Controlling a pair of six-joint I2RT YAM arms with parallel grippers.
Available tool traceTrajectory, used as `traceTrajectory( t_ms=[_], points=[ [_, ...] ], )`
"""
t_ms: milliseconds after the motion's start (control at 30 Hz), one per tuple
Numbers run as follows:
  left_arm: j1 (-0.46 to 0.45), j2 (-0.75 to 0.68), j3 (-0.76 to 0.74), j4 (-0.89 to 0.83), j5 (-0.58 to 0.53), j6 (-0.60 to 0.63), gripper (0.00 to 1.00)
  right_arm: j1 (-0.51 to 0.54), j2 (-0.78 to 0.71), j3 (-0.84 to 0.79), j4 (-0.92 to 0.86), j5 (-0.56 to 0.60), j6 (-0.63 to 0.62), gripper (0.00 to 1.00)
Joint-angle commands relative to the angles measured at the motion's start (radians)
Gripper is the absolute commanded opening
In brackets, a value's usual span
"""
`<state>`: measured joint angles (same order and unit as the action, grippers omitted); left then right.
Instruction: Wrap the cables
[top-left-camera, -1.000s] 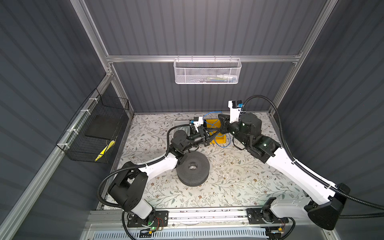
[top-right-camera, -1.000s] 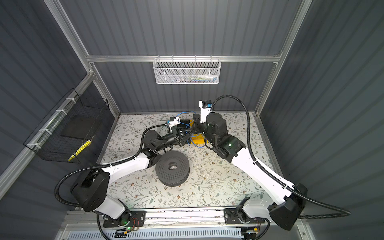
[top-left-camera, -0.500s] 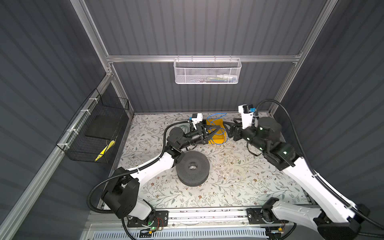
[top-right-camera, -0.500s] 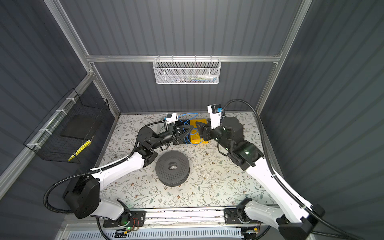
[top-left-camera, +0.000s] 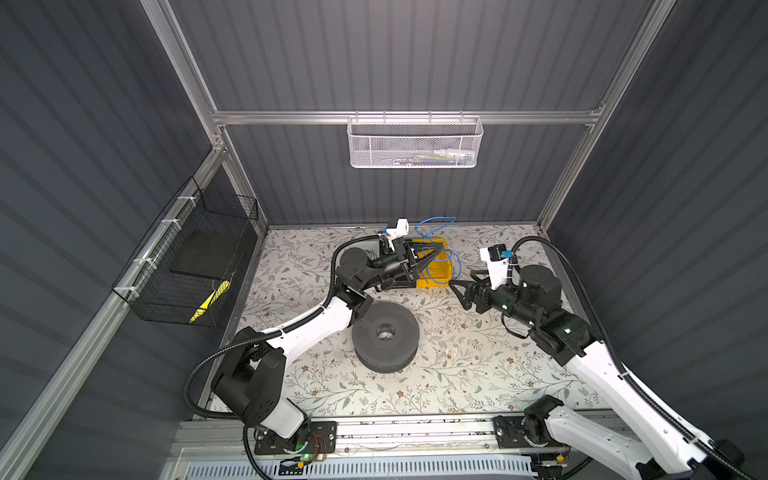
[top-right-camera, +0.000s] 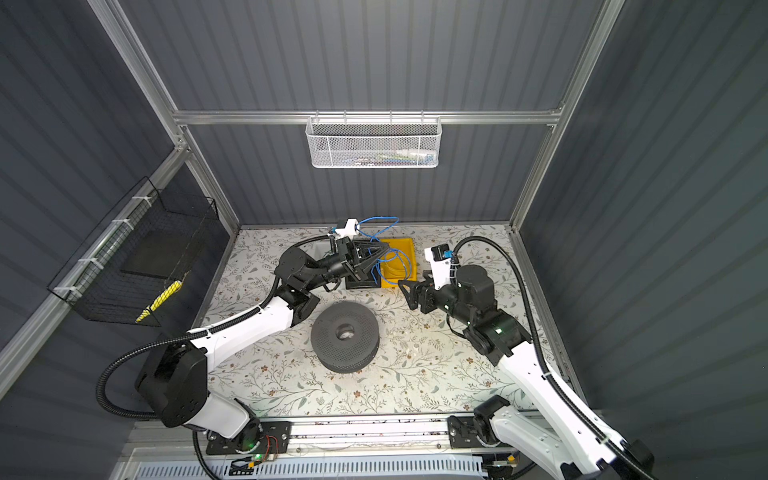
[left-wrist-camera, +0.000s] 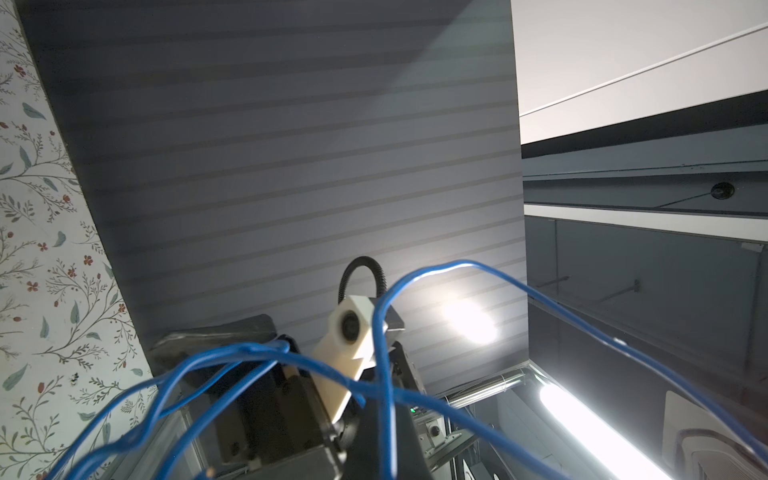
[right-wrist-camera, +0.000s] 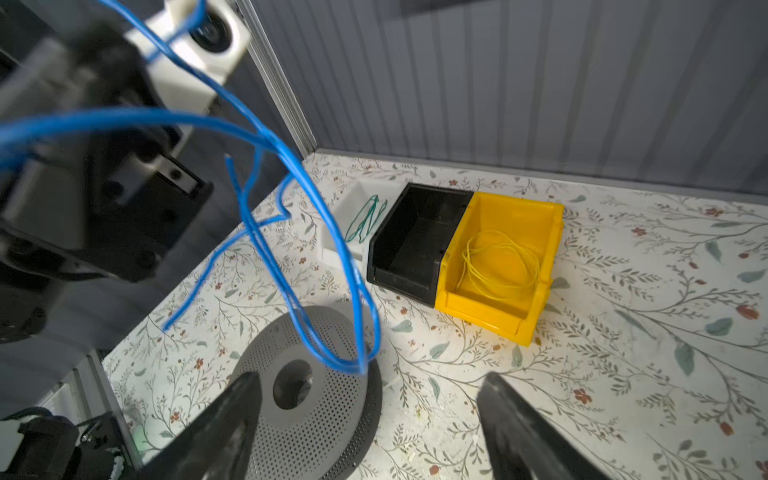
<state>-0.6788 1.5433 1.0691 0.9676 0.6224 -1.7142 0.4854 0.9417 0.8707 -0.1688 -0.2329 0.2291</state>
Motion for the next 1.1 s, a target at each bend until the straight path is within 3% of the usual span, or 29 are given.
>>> traceTrajectory(
  t_ms=[0, 233, 467, 633, 733, 800, 967, 1067],
  points=[
    [0.004, -0.001, 0.038, 0.048, 0.028, -0.015, 0.00, -0.004, 0.018, 0.004, 0.136, -0.025, -0.025, 0.84],
    [0.004, -0.015, 0.035, 0.040, 0.035, -0.013, 0.00, -0.035, 0.071, 0.009, 0.206, -0.047, -0.023, 0.79],
    [0.004, -0.012, 0.044, 0.018, 0.037, -0.004, 0.00, -0.036, -0.071, -0.015, 0.119, -0.094, -0.055, 0.84],
    [0.004, -0.001, 0.047, 0.026, 0.037, -0.018, 0.00, -0.039, -0.147, -0.047, 0.068, -0.060, -0.088, 0.89],
    [0.004, -0.006, 0.052, 0.026, 0.042, -0.019, 0.00, -0.055, -0.130, -0.049, 0.072, -0.041, -0.095, 0.91],
    [0.004, -0.013, 0.055, 0.018, 0.046, -0.017, 0.00, -0.071, -0.104, -0.047, 0.094, -0.050, -0.097, 0.99],
    [0.004, -0.036, 0.061, -0.030, 0.057, 0.010, 0.00, -0.102, -0.021, -0.049, 0.187, -0.148, -0.086, 0.95],
    [0.004, -0.044, 0.058, -0.030, 0.058, 0.010, 0.00, -0.103, 0.009, -0.048, 0.206, -0.126, -0.097, 0.95]
  ],
)
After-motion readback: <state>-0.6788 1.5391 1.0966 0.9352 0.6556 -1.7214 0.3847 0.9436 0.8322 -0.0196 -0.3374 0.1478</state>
